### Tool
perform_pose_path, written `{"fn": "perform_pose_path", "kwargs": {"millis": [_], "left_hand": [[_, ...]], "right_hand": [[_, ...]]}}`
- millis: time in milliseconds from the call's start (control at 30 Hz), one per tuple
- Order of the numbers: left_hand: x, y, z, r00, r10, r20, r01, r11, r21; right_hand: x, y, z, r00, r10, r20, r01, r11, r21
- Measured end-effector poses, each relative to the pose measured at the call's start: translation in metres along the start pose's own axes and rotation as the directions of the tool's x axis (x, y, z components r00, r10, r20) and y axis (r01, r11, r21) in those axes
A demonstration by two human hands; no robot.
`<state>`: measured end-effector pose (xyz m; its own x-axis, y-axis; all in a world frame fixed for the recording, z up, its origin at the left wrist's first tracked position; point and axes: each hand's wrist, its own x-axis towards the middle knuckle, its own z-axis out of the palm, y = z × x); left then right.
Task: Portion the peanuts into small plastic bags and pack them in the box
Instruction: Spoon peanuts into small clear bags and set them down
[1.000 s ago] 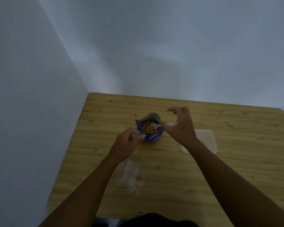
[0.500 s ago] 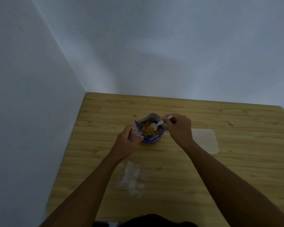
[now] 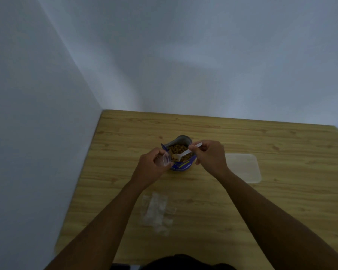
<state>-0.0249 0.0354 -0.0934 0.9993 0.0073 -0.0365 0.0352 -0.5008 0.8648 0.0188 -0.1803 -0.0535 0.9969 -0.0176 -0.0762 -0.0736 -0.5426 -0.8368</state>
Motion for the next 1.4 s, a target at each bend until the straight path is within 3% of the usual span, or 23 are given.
{"fn": "perform_pose_path", "kwargs": {"millis": [233, 433, 733, 1100, 1400], "left_hand": [[0.001, 0.0, 0.0, 1.0, -0.029, 0.006, 0.029, 1.0, -0.002], [-0.001, 0.001, -0.002, 0.999, -0.026, -0.02, 0.026, 1.0, 0.005], [0.002, 0.02, -0.013, 0.996, -0.014, -0.092, 0.021, 0.997, 0.076], [0.021, 0.046, -0.007, 0.995, 0.015, -0.096, 0.002, 0.984, 0.176], [0.033, 0.061, -0.001, 0.993, 0.056, -0.105, -0.024, 0.957, 0.288]], "right_hand": [[-0.001, -0.001, 0.003, 0.984, 0.175, -0.018, -0.169, 0.968, 0.185], [0.002, 0.004, -0.003, 0.936, 0.351, 0.024, -0.333, 0.862, 0.382], [0.006, 0.009, -0.025, 0.87, 0.491, 0.055, -0.445, 0.731, 0.518], [0.019, -0.011, -0.058, 0.908, 0.412, 0.075, -0.373, 0.716, 0.589], [0.022, -0.041, -0.066, 0.962, 0.253, 0.099, -0.269, 0.829, 0.491]]}}
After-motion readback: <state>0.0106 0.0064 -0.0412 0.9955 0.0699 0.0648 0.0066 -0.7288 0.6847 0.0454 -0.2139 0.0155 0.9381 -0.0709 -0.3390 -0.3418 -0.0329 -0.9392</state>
